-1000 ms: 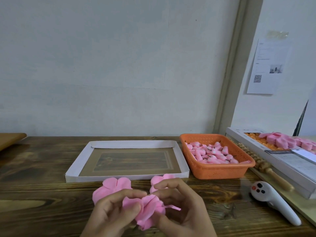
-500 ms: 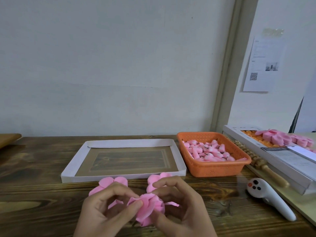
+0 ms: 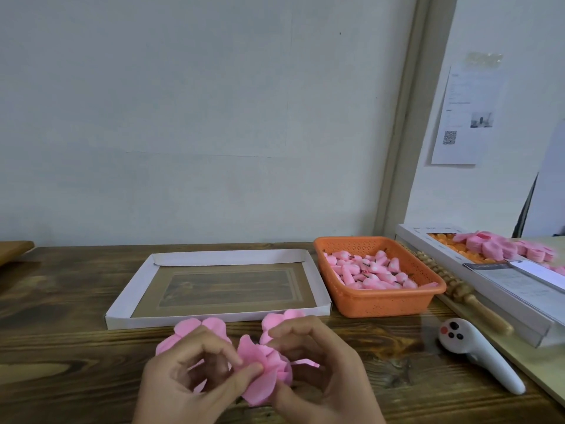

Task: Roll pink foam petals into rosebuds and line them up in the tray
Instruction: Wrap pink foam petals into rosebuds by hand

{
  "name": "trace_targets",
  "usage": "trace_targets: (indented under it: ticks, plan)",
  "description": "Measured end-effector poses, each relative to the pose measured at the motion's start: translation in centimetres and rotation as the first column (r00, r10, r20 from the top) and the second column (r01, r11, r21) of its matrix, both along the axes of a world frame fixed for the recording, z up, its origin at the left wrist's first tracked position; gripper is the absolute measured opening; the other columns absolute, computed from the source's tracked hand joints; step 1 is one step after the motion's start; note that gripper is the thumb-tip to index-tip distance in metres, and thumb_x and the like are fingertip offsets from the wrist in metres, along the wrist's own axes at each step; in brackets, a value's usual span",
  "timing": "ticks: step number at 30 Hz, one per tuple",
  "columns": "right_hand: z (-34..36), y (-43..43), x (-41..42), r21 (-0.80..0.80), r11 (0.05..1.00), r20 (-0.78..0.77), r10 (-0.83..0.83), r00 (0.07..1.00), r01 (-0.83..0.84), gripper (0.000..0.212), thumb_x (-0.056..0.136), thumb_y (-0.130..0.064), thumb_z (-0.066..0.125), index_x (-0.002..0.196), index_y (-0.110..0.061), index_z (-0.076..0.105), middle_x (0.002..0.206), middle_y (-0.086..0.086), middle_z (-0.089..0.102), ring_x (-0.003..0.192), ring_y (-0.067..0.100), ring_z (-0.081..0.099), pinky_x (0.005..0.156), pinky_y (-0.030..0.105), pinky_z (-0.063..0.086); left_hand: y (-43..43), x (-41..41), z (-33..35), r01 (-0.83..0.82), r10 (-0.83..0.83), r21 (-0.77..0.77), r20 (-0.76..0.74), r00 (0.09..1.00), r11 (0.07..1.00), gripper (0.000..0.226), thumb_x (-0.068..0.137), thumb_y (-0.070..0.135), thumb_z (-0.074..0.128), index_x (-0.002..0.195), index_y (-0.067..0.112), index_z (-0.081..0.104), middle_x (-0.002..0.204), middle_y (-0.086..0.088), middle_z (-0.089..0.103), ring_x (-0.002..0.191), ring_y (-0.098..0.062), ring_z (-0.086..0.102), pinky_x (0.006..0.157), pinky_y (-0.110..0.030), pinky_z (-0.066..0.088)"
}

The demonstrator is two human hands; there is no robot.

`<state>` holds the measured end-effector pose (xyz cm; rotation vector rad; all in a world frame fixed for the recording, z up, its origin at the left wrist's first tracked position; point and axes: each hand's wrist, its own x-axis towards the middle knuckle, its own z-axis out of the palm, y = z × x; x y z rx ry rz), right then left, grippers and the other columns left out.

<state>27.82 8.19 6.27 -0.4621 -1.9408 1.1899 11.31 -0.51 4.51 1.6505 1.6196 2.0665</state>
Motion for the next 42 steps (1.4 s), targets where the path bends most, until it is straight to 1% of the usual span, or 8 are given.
trace_targets:
  ticks: [3,7,13,18,22,29,33,42]
  plan:
    - [0.1,0.0,0.1,0.012,1.000,-0.005,0.001,1.000,-0.001,0.039,0.069,-0.018,0.079,0.098,-0.042,0.072,0.098,0.000,0.079,0.089,0.015,0.074,0.075,0.022,0.056,0.0,-0.1,0.1,0.004,-0.004,0.004,-0.060,0.998,1.000,0.020,0.056,0.032,0.093,0.069,0.025,0.080,0.066,0.003,0.062,0.049,-0.019,0.056,0.053,-0.019,0.052]
    - [0.4,-0.1,0.3,0.011,1.000,-0.013,0.019,1.000,-0.019,0.038,0.068,-0.021,0.079,0.097,-0.044,0.072,0.098,-0.002,0.079,0.090,0.014,0.074,0.076,0.022,0.055,-0.2,0.2,0.7,0.046,-0.046,-0.019,-0.002,0.999,0.999,0.037,0.060,0.061,0.090,0.077,0.029,0.082,0.075,0.007,0.062,0.050,-0.018,0.058,0.054,-0.018,0.052]
    - [0.3,0.0,0.3,0.009,1.000,-0.011,0.023,1.000,-0.023,0.039,0.068,-0.014,0.076,0.096,-0.042,0.073,0.098,0.001,0.079,0.090,0.016,0.074,0.075,0.024,0.055,-0.3,0.8,0.4,-0.012,0.012,0.001,0.019,1.000,1.000,0.035,0.050,0.021,0.095,0.081,0.027,0.080,0.076,-0.001,0.069,0.053,-0.021,0.063,0.054,-0.021,0.053]
    - [0.3,0.0,0.3,0.004,0.999,-0.015,0.051,0.999,-0.051,0.031,0.065,-0.027,0.068,0.095,-0.034,0.075,0.095,-0.005,0.078,0.091,0.013,0.072,0.073,0.020,0.052,-0.3,1.3,-0.1,0.010,-0.008,-0.017,0.113,0.994,1.000,0.041,0.045,0.014,0.099,0.081,0.016,0.081,0.081,-0.011,0.074,0.056,-0.027,0.068,0.057,-0.020,0.056]
    - [0.1,0.2,0.2,0.032,0.998,0.001,0.054,0.999,-0.054,0.037,0.064,-0.025,0.067,0.098,-0.039,0.073,0.095,-0.006,0.078,0.092,0.012,0.072,0.075,0.021,0.051,-0.5,1.5,-0.4,-0.035,0.035,-0.006,0.154,0.987,0.999,0.019,0.059,0.010,0.079,0.075,0.021,0.081,0.085,-0.005,0.079,0.068,-0.018,0.075,0.061,-0.021,0.059]
    - [-0.1,0.4,0.3,0.077,0.995,0.037,0.054,0.998,-0.056,0.037,0.069,-0.020,0.069,0.102,-0.036,0.071,0.097,-0.006,0.078,0.098,0.017,0.073,0.077,0.022,0.053,-0.4,1.5,-0.6,-0.004,0.031,-0.079,0.337,0.941,0.997,0.017,0.054,0.015,0.078,0.069,0.018,0.083,0.086,-0.005,0.080,0.080,-0.012,0.076,0.068,-0.017,0.059]
    - [-0.1,0.5,0.3,0.086,0.995,0.061,0.046,0.997,-0.052,0.036,0.071,-0.016,0.069,0.105,-0.027,0.070,0.096,-0.008,0.078,0.098,0.016,0.074,0.076,0.024,0.054,-0.3,2.0,0.2,0.060,-0.021,-0.093,0.368,0.930,0.994,0.018,0.054,0.011,0.077,0.071,0.016,0.082,0.077,-0.015,0.077,0.066,-0.009,0.071,0.062,-0.015,0.057]
    - [0.3,0.2,0.1,0.135,0.990,0.102,0.017,0.995,-0.031,0.041,0.072,-0.021,0.070,0.106,-0.042,0.066,0.095,-0.015,0.077,0.101,0.012,0.073,0.081,0.029,0.059,0.2,2.2,0.0,0.083,-0.083,0.016,0.375,0.923,0.996,0.015,0.058,0.006,0.082,0.063,0.011,0.068,0.070,-0.019,0.071,0.062,-0.017,0.067,0.061,-0.017,0.055]
